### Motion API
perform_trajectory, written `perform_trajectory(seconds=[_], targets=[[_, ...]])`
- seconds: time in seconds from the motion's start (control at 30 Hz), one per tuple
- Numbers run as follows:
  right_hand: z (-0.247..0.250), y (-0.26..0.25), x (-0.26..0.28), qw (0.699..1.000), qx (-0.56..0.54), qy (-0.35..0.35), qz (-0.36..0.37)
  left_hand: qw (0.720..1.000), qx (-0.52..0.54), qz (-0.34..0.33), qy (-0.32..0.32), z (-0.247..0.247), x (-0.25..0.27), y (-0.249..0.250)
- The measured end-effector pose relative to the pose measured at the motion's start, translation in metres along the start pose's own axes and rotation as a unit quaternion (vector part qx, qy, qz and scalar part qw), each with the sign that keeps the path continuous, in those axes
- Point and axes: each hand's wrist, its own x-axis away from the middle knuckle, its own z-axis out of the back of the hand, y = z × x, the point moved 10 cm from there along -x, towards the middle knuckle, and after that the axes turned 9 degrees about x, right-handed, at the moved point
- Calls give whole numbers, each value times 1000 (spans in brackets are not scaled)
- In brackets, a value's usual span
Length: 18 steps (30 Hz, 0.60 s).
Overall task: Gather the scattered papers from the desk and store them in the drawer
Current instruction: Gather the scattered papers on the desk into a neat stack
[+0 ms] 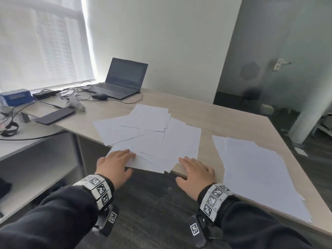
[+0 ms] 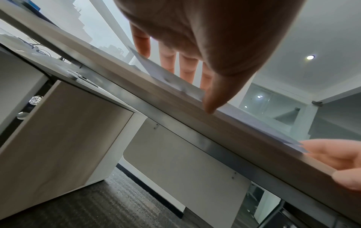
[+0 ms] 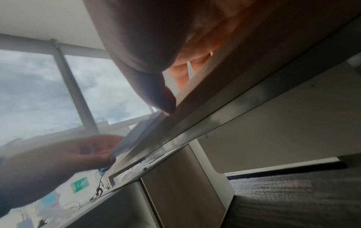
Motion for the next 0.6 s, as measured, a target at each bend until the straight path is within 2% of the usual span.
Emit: perform_trajectory(seconds=[0.2, 0.33, 0.43, 0.5, 0.6], targets=[[10, -15, 0, 999, -30, 38, 22, 1000, -7, -22, -7, -2, -9, 10], [11, -30, -2, 995, -62, 30, 65, 996, -30, -71, -32, -7, -16, 38], [10, -35, 1, 974, -204, 19, 100, 990, -61, -120, -52, -19, -21, 63], [15, -28, 2, 954, -287, 40, 83, 986, -62, -145, -52, -26, -25, 73], [34, 3, 5, 937, -322, 135, -8, 989, 2, -148, -11, -19, -29, 78]])
